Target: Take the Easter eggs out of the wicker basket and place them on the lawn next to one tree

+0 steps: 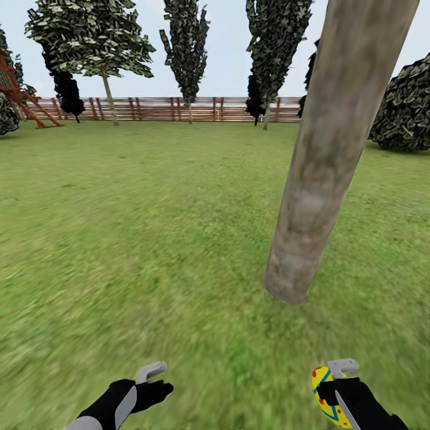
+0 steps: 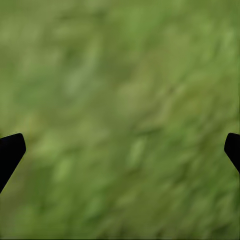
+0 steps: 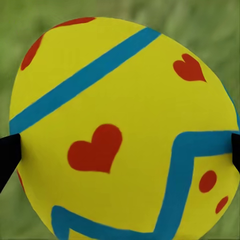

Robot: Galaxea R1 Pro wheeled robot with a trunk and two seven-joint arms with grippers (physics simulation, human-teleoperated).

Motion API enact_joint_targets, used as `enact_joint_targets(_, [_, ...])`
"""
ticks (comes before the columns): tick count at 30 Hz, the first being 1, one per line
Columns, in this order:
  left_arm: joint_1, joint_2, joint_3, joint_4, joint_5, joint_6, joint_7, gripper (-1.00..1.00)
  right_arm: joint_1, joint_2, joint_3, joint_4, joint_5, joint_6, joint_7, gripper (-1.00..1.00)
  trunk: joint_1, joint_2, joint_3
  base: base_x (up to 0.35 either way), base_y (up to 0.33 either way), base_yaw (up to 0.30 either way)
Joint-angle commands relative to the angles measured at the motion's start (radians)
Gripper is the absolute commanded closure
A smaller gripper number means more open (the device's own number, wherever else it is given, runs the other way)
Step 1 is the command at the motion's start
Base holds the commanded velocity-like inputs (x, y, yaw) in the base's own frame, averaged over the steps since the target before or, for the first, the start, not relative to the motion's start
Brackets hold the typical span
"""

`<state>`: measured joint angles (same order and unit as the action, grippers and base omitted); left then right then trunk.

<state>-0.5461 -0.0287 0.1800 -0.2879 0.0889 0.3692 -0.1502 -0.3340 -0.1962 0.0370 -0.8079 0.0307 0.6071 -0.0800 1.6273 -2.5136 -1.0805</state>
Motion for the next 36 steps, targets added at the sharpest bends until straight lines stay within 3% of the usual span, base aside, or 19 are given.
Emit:
enact_joint_targets(1, [0.0,0.0,0.004,-0.002,0.009,0.008,0.0,-1.0,0.0,-0.001,0.003,-0.002,0.003,0.006,-0.003,1.0,0.0,-0.001,-0.005,0.0,0.0,0.0])
enact_joint_targets(36, [0.0,0.0,0.004,-0.002,0.009,0.008,0.0,-1.0,0.0,-0.001,0.004,-0.001,0.003,0.006,-0.003,1.0,0.016,-0.009,-0.14,0.0,0.0,0.0])
